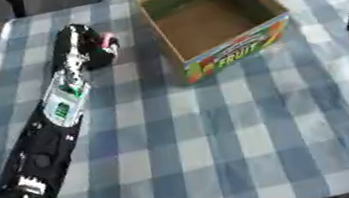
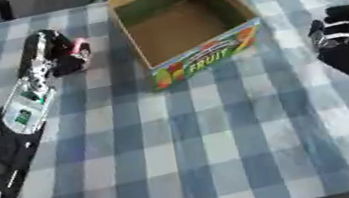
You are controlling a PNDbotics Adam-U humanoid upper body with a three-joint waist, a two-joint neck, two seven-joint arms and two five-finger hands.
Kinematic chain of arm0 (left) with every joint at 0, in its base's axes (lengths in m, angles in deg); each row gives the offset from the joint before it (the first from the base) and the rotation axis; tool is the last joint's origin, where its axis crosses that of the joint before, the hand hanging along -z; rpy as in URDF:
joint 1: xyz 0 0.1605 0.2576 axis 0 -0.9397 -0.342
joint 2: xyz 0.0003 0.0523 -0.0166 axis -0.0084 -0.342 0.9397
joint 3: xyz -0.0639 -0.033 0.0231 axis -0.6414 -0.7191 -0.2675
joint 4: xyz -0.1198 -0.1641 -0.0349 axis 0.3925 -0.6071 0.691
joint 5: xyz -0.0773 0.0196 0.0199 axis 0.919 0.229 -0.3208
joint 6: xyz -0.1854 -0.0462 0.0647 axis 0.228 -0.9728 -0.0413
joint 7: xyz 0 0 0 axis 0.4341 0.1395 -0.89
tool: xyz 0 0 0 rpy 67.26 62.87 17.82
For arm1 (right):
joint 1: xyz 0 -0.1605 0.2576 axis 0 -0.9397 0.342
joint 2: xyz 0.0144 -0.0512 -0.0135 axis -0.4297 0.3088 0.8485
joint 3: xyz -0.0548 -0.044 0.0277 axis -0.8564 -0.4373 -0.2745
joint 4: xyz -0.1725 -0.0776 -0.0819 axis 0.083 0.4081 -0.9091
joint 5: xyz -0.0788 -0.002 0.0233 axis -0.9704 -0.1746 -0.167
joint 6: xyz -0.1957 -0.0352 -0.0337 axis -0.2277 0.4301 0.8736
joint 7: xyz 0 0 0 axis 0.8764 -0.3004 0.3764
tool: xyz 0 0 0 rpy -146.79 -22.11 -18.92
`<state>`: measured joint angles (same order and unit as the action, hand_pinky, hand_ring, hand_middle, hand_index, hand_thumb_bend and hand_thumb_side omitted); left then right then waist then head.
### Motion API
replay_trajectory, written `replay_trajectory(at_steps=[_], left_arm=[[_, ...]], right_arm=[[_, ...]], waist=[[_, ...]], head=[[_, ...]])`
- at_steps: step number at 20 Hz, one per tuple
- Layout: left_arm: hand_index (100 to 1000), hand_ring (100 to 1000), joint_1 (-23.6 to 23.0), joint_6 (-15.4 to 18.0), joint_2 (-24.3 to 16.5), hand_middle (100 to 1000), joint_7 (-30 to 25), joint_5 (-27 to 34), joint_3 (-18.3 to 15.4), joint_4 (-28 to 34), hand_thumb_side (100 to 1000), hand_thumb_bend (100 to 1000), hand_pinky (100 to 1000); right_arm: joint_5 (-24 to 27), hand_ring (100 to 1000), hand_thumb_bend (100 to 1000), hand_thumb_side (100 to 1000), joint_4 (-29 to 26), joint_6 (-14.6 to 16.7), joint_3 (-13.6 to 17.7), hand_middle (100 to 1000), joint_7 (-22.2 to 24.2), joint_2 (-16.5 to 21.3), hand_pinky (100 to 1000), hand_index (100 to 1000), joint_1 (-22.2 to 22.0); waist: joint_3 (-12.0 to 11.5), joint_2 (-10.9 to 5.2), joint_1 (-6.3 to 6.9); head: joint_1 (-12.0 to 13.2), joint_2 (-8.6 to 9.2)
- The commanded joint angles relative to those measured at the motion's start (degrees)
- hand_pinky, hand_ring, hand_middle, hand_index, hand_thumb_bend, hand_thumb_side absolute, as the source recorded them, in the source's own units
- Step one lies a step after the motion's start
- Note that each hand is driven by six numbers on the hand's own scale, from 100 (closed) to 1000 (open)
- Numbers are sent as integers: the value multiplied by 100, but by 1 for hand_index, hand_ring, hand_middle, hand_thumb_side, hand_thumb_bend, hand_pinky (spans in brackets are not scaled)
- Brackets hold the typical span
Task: Pick up objects on the table and place them in the box.
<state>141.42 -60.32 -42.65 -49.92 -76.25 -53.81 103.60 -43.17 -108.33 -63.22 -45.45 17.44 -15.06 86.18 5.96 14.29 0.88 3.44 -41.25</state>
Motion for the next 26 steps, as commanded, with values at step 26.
replay_trajectory(at_steps=[26], left_arm=[[502,457,649,401,555,422,-571,-542,616,454,100,441,510]], right_arm=[[-5,643,198,107,-52,-19,-151,615,207,59,608,692,253]], waist=[[601,-78,44]], head=[[290,193]])
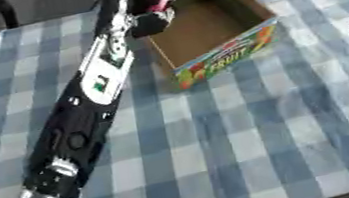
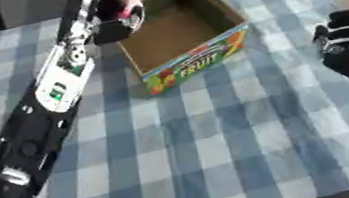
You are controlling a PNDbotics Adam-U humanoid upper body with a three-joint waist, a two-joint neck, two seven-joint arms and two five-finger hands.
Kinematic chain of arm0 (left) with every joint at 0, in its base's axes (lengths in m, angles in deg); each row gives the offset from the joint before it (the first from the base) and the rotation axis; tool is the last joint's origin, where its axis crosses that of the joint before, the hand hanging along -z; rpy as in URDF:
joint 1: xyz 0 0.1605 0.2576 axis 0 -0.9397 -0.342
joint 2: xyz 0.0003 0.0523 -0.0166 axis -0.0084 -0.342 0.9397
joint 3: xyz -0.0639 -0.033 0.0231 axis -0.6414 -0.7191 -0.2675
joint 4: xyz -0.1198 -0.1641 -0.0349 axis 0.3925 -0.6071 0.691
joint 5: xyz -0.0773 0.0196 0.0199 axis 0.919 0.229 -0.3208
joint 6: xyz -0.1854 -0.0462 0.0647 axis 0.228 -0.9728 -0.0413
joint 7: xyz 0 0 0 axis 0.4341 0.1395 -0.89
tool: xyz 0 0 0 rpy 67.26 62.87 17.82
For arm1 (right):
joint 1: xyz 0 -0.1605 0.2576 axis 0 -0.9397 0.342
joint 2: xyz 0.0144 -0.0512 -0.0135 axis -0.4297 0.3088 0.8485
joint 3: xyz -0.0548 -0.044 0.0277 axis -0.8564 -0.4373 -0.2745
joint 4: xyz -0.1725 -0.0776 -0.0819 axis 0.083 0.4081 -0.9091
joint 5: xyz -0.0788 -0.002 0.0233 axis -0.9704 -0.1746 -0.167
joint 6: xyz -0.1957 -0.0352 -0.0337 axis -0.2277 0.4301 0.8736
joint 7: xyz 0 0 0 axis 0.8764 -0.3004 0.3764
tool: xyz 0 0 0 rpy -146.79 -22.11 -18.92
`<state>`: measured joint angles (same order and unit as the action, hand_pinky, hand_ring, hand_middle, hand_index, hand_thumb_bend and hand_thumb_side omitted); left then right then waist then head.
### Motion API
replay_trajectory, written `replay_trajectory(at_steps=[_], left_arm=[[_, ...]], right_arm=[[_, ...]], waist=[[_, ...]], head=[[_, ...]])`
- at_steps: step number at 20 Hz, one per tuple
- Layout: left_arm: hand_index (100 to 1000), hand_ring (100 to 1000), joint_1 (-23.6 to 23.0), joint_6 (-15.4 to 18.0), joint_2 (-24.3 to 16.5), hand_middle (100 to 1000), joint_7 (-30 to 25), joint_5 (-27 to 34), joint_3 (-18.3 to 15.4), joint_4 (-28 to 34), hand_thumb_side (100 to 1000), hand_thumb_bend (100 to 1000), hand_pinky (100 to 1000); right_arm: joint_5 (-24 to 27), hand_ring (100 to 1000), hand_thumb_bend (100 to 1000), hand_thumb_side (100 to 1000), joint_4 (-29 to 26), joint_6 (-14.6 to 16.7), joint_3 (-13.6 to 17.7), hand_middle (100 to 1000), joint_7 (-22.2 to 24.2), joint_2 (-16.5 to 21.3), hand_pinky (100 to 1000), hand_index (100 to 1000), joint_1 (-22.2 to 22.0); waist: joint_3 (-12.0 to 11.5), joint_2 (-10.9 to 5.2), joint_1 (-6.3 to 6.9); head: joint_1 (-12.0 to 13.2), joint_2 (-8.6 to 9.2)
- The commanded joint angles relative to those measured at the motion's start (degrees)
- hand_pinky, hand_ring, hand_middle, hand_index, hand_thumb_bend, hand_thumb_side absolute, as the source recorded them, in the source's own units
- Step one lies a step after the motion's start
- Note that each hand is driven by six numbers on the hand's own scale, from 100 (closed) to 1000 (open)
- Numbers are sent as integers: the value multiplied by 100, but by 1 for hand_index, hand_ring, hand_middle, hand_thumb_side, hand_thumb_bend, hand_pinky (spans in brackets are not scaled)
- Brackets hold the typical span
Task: Pick up objects on the table and place them in the box.
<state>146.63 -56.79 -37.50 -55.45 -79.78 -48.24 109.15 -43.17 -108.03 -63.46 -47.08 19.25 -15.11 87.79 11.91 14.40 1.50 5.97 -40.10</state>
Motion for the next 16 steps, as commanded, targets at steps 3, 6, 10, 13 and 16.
replay_trajectory(at_steps=[3,6,10,13,16], left_arm=[[616,536,113,138,82,526,-33,-506,134,-214,100,629,553],[677,605,88,253,95,597,-178,-824,173,-201,227,866,593],[710,664,59,392,110,654,-251,-1179,100,-84,430,957,631],[718,672,40,460,75,662,-274,-1157,86,44,490,976,639],[701,657,-21,476,64,641,-284,-919,39,268,510,958,626]], right_arm=[[-5,643,198,107,-82,5,9,615,35,55,608,692,98],[-4,643,197,106,-80,5,15,615,33,53,608,692,92],[-2,644,197,106,-76,8,23,615,27,47,608,692,80],[-1,644,197,106,-72,13,32,614,22,41,608,692,69],[-1,644,196,105,-63,16,54,614,4,45,608,692,39]], waist=[[40,-76,-18],[46,-70,-21],[11,-78,-24],[-37,-88,-26],[-107,-96,-34]], head=[[44,83],[43,84],[31,87],[11,89],[-37,81]])
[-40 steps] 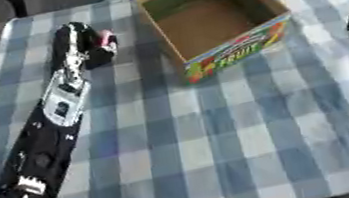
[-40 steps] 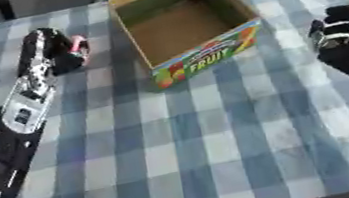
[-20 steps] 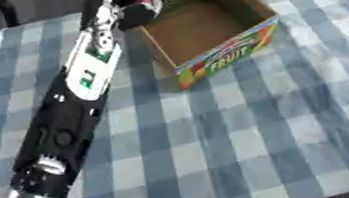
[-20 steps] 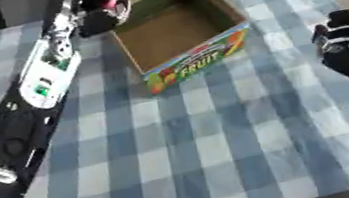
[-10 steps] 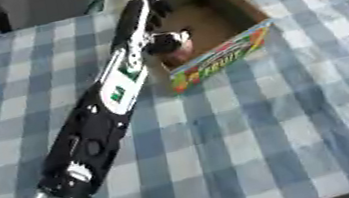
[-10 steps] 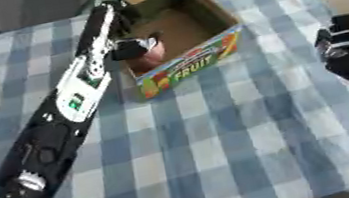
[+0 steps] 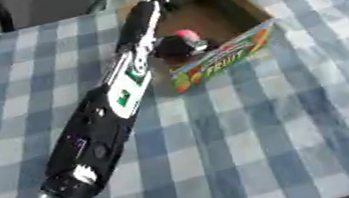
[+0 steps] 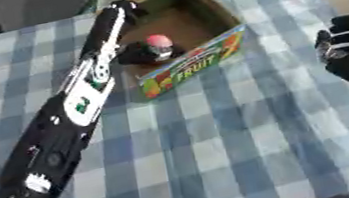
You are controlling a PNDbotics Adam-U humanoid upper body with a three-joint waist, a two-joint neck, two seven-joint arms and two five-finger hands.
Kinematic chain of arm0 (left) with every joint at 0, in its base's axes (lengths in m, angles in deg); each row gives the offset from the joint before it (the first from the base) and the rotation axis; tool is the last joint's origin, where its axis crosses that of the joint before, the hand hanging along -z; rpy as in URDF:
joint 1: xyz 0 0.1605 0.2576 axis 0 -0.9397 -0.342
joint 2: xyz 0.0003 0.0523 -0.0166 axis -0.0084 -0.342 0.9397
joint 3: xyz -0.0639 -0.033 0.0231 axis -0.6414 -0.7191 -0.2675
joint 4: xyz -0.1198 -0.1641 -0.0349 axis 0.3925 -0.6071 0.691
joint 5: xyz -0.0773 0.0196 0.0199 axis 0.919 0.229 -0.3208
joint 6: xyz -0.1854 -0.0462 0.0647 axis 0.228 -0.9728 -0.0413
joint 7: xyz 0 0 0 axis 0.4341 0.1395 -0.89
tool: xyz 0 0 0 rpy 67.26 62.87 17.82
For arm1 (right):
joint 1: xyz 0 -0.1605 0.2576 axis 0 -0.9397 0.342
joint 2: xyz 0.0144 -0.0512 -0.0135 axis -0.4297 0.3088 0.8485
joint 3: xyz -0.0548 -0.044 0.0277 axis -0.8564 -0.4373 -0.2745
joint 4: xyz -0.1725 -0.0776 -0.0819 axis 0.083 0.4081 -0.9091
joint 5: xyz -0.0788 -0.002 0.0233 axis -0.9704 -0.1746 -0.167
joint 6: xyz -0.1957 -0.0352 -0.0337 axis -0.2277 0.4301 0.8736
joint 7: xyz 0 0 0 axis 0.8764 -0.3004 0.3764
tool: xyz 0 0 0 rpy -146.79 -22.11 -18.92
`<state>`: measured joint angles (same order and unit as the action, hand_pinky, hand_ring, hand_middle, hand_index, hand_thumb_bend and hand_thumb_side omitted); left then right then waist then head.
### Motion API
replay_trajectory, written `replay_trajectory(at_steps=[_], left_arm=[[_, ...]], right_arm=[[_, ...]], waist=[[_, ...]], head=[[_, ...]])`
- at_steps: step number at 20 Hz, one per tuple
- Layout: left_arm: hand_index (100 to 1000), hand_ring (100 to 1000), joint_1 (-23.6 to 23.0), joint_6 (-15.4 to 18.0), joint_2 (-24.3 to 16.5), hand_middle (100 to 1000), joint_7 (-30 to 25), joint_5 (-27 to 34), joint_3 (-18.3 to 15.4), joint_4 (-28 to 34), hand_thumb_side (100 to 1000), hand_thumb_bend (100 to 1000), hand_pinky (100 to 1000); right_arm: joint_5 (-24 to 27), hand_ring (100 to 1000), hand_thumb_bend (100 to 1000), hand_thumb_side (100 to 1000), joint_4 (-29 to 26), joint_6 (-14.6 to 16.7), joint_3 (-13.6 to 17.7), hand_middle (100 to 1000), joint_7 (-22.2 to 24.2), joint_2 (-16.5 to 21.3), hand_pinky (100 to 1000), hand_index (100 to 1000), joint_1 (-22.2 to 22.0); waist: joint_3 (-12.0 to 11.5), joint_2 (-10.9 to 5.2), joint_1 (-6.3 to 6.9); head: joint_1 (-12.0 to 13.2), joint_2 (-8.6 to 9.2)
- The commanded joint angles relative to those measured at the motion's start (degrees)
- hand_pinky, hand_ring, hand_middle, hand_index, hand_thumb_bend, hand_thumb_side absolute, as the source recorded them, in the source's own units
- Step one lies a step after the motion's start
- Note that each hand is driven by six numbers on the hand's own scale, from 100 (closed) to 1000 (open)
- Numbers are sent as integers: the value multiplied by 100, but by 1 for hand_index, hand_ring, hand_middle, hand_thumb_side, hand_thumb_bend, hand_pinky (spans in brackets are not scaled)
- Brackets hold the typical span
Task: Pick up objects on the table and place them in the box.
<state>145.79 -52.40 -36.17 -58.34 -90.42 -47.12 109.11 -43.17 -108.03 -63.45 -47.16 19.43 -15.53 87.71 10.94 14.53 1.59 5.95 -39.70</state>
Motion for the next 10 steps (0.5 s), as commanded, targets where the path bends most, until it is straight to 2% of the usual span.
replay_trajectory(at_steps=[1,6,7,8,10], left_arm=[[694,650,33,37,-86,633,38,236,-100,392,498,944,621],[671,627,-216,-2,-310,609,398,711,-377,1138,407,888,599],[667,625,-300,-31,-381,606,490,805,-453,1290,385,851,596],[665,622,-402,-76,-452,604,584,901,-537,1445,368,774,593],[664,621,-642,-203,-557,604,767,1085,-686,1744,358,753,591]], right_arm=[[0,644,196,106,-61,17,68,614,-21,82,608,692,43],[7,643,196,105,-44,29,131,614,-79,85,608,692,-33],[9,643,196,105,-44,34,144,614,-91,84,608,692,-47],[11,643,197,104,-44,38,158,614,-104,85,607,692,-61],[17,643,197,104,-42,45,187,614,-134,90,607,692,-90]], waist=[[-35,-111,-45],[-257,-135,-87],[-317,-140,-98],[-380,-144,-108],[-505,-147,-121]], head=[[-48,40],[-196,15],[-231,11],[-265,10],[-314,6]])
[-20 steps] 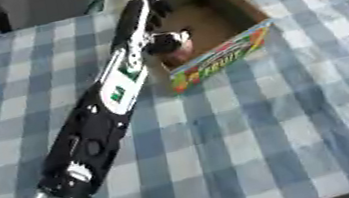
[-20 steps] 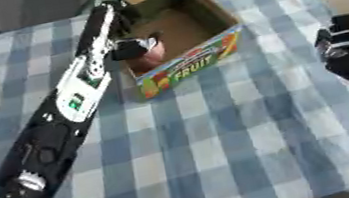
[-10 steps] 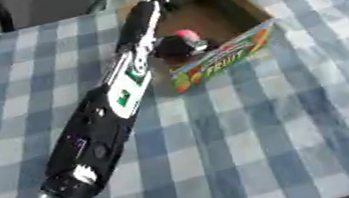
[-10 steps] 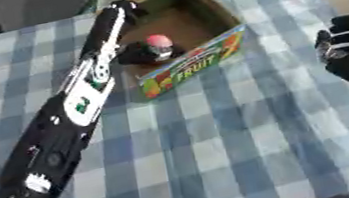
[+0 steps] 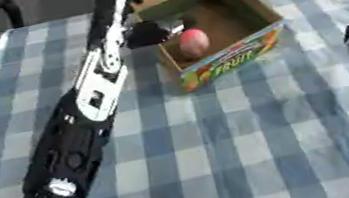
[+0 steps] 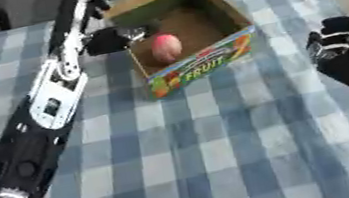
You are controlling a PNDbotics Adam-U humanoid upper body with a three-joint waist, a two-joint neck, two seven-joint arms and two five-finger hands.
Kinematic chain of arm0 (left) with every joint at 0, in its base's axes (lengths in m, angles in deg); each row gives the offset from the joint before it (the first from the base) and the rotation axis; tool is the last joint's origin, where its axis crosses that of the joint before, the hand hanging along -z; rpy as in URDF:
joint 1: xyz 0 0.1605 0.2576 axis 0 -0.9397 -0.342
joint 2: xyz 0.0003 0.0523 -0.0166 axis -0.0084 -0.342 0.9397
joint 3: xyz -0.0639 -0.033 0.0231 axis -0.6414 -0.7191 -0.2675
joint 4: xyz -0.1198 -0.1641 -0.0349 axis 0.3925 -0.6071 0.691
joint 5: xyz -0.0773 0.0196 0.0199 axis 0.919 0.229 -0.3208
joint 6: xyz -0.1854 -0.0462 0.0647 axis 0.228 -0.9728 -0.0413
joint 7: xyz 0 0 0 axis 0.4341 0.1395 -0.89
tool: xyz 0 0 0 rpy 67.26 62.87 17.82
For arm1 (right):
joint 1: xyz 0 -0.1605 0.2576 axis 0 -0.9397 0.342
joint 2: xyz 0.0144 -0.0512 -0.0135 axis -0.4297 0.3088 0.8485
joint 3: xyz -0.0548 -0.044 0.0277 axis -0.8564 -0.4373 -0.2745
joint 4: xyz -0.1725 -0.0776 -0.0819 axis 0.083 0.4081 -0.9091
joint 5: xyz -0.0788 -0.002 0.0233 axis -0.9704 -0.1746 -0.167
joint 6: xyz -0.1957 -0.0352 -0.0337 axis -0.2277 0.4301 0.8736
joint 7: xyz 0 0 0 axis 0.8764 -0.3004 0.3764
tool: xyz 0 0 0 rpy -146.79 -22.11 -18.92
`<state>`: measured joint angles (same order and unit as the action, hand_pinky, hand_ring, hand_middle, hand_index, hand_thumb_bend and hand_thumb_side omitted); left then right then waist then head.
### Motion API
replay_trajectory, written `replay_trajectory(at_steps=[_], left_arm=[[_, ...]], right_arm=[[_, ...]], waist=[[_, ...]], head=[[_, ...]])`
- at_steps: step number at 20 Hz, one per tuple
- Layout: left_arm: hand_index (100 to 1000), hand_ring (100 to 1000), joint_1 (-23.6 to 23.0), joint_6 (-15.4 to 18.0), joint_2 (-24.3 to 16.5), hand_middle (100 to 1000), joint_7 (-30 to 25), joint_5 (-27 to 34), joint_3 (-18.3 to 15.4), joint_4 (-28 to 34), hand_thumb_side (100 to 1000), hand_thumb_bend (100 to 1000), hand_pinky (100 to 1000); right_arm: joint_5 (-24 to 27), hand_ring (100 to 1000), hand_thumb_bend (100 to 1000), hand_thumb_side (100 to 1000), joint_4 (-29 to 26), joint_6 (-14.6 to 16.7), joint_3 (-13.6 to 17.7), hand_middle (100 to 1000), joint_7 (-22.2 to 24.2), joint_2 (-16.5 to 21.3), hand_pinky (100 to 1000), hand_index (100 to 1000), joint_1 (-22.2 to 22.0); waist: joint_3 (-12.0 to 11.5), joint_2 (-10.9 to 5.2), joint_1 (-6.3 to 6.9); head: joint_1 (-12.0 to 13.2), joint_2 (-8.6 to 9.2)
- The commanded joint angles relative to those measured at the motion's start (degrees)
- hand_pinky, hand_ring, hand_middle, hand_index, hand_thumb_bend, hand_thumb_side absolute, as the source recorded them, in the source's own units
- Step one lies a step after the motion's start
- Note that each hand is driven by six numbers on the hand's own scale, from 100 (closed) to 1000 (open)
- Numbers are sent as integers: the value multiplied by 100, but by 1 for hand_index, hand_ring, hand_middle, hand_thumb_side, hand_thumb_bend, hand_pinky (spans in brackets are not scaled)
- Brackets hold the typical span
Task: Pick up objects on the table and place them in the box.
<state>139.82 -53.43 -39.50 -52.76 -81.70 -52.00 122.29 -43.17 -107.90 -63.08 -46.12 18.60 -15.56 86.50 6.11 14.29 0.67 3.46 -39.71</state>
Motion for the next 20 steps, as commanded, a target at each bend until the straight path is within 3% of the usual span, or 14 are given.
replay_trajectory(at_steps=[1,7,11,15,20], left_arm=[[663,621,-172,-176,-274,603,291,304,-275,575,344,721,589],[670,621,-1082,-734,-547,607,281,876,-634,1403,332,665,587],[671,616,-1667,-1039,-686,604,261,1248,-791,1783,325,647,585],[670,611,-2088,-1090,-724,599,326,1641,-891,2002,307,631,583],[669,610,-2317,-894,-791,597,478,2172,-877,2092,295,633,583]], right_arm=[[20,643,197,103,-56,13,100,614,-68,94,607,691,20],[30,643,195,103,-58,31,149,614,-129,110,607,691,-7],[35,643,196,105,-66,38,160,614,-144,113,607,691,-6],[58,642,199,105,-67,43,175,614,-161,105,607,691,-14],[109,641,199,104,-63,54,183,613,-168,106,607,691,-6]], waist=[[-95,-117,-31],[-368,-96,-46],[-423,-95,-49],[-452,-81,-55],[-460,-75,-60]], head=[[-87,14],[-174,24],[-185,17],[-183,13],[-166,11]])
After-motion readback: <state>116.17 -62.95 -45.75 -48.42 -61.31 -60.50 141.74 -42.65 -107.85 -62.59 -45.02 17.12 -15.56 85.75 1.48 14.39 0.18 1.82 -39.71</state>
